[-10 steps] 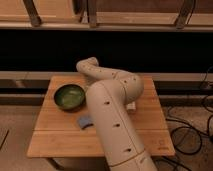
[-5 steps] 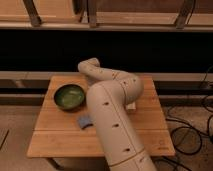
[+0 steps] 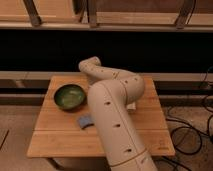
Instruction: Place the pepper in the ceramic bowl
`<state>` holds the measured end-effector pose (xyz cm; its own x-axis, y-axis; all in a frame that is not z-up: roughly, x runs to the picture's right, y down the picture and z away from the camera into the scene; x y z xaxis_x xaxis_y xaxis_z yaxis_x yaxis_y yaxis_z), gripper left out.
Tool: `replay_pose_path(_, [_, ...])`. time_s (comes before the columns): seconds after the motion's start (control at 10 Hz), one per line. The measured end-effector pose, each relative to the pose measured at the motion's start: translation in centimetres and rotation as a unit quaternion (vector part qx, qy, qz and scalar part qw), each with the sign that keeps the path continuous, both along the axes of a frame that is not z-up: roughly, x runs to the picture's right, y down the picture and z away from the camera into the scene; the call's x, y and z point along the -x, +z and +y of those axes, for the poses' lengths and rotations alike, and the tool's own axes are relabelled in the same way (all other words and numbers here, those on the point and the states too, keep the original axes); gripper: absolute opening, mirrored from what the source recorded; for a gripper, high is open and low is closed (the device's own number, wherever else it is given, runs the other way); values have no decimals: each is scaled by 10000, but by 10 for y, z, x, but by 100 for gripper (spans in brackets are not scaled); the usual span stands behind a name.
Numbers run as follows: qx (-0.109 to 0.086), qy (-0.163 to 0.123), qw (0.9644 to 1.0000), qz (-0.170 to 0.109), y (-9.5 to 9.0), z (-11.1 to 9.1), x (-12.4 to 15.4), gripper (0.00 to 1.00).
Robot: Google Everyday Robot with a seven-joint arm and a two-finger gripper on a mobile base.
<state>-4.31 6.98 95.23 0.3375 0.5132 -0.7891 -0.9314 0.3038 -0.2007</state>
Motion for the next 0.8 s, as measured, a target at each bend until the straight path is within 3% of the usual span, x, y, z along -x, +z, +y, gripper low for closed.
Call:
replay_pose_path(0.1, [-142,-10,9999,-6,-5,-13,1,0])
replay_pose_path(0.2, [-453,-93,9989,-49,-17,-41,5,0])
replay_pose_path(0.5, [-1244,-524,9897,-470,-55,-106,48,0])
replay_pose_path(0.6, [-1455,-760,9833,-789,-72,-118,81,0])
replay_pose_path(0.8, [-1497,-995,9741,-1370,-95,-107,136,0])
